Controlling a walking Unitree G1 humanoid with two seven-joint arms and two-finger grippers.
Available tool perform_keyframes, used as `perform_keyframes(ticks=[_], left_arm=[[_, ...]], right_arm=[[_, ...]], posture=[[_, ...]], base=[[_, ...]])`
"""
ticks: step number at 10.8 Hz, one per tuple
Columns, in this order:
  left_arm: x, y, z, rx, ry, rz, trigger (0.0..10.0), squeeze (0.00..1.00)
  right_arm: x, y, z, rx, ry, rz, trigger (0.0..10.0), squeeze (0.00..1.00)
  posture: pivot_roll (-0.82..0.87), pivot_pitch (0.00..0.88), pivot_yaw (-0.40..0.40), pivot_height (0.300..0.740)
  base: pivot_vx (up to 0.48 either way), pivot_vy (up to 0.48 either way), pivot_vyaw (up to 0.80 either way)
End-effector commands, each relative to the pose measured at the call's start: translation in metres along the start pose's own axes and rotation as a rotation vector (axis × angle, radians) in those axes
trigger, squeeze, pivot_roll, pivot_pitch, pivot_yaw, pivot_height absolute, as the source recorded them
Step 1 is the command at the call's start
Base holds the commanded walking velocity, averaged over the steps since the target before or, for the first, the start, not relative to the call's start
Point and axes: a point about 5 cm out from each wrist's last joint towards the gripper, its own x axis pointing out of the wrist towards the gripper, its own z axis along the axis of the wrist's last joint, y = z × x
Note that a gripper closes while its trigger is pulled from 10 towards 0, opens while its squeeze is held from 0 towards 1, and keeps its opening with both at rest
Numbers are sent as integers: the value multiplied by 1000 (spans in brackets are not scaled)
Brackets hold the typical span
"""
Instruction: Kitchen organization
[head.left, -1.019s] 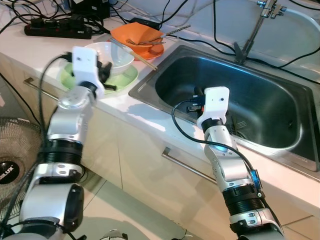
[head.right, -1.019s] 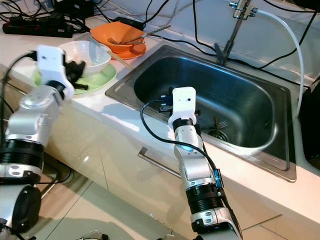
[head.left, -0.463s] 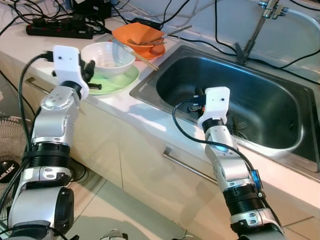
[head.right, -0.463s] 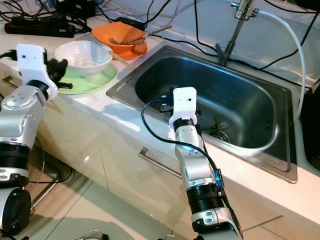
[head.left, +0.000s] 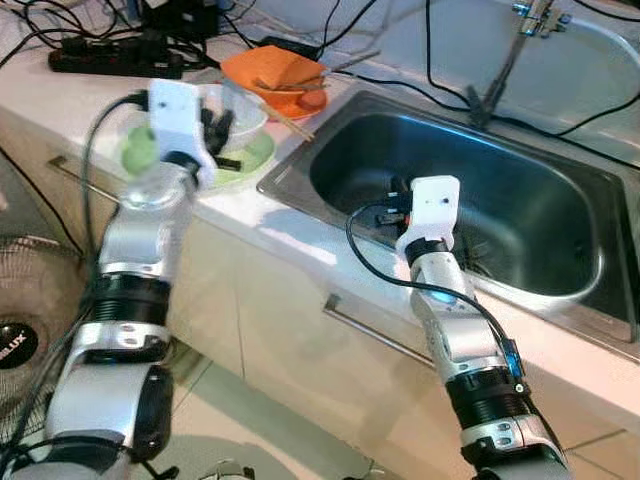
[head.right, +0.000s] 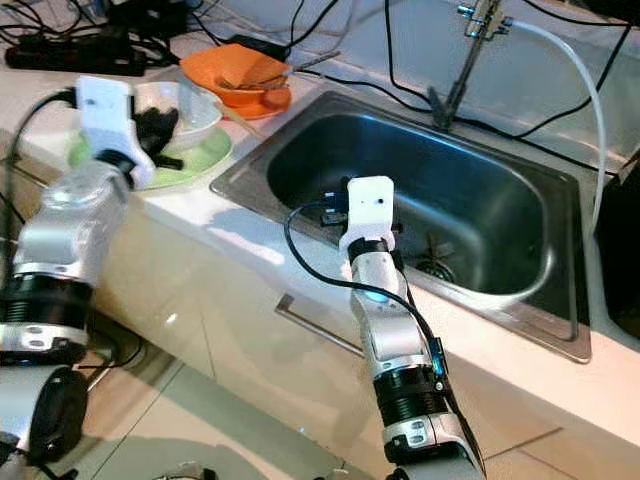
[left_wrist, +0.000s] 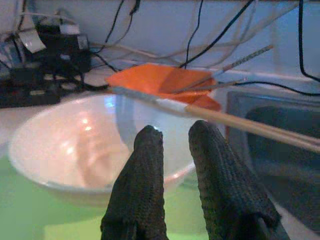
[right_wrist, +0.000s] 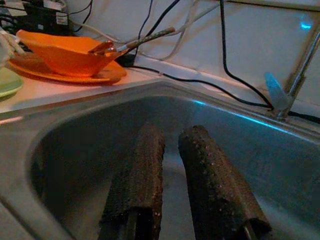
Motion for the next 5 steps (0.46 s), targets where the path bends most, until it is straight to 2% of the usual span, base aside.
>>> perform_keyframes(ticks=[1,3,5], left_arm=[[3,-4,2,1,-4,-13,10000,0],[11,3,-6,-12,33,37,10000,0],[11,11,-6,-11,39,74,10000,0]], right_arm=[[0,-2,2,2,-8,-11,10000,0],[-2,-3,-1,2,-2,-19,10000,0],[-3,-7,-1,-2,-1,-31,10000,0]], posture=[[-46,0,-95,740],[-64,0,-90,740],[-67,0,-90,740]], base=[[0,0,0],[0,0,0],[0,0,0]])
